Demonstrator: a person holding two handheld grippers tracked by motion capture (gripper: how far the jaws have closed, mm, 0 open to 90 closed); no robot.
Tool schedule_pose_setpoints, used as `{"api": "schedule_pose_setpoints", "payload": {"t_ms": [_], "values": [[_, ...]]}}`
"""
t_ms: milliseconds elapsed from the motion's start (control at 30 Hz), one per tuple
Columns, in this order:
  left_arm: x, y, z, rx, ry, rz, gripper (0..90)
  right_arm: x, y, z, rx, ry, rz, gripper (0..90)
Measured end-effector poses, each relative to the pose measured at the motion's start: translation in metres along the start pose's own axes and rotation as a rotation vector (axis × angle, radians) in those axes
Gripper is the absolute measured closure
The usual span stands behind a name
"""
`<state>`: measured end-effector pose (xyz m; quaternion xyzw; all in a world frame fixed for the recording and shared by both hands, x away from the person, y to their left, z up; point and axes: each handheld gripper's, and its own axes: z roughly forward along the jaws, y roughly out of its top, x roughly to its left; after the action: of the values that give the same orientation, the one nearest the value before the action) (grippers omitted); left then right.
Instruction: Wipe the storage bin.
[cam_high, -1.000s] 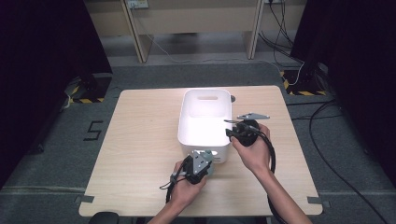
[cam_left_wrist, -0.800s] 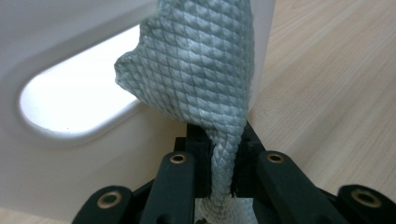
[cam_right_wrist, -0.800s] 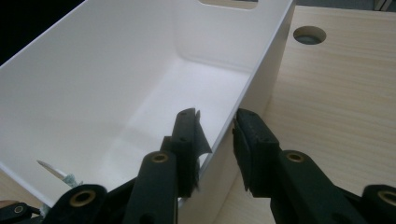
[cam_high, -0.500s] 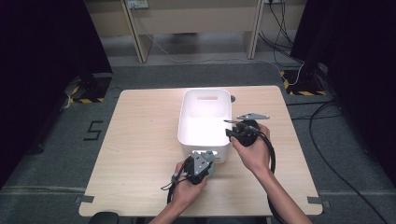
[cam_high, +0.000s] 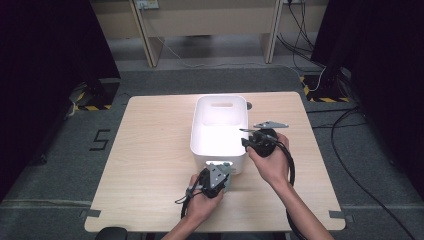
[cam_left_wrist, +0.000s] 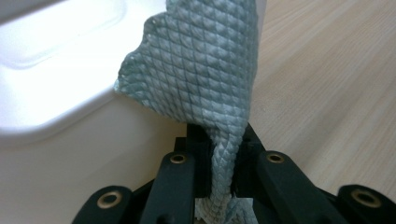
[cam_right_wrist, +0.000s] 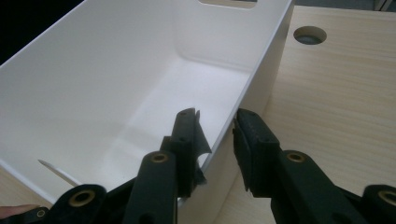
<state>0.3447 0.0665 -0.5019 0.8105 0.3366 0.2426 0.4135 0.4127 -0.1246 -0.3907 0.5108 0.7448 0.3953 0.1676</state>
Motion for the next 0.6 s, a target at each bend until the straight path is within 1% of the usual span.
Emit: {"api": "schedule_pose_setpoints", "payload": {"t_ms": [367, 600], "values": [[-0.0018, 0.0004, 0.0044, 0.014, -0.008, 0.004, 81.1, -0.0002, 0.0002, 0.0002, -0.001, 0.001, 0.001, 70.1], [-0.0062, 0.0038, 0.008, 0.005, -0.02, 0.0, 81.1, -0.0005, 0.0002, 0.0003, -0.001, 0.003, 0.001, 70.0]]}}
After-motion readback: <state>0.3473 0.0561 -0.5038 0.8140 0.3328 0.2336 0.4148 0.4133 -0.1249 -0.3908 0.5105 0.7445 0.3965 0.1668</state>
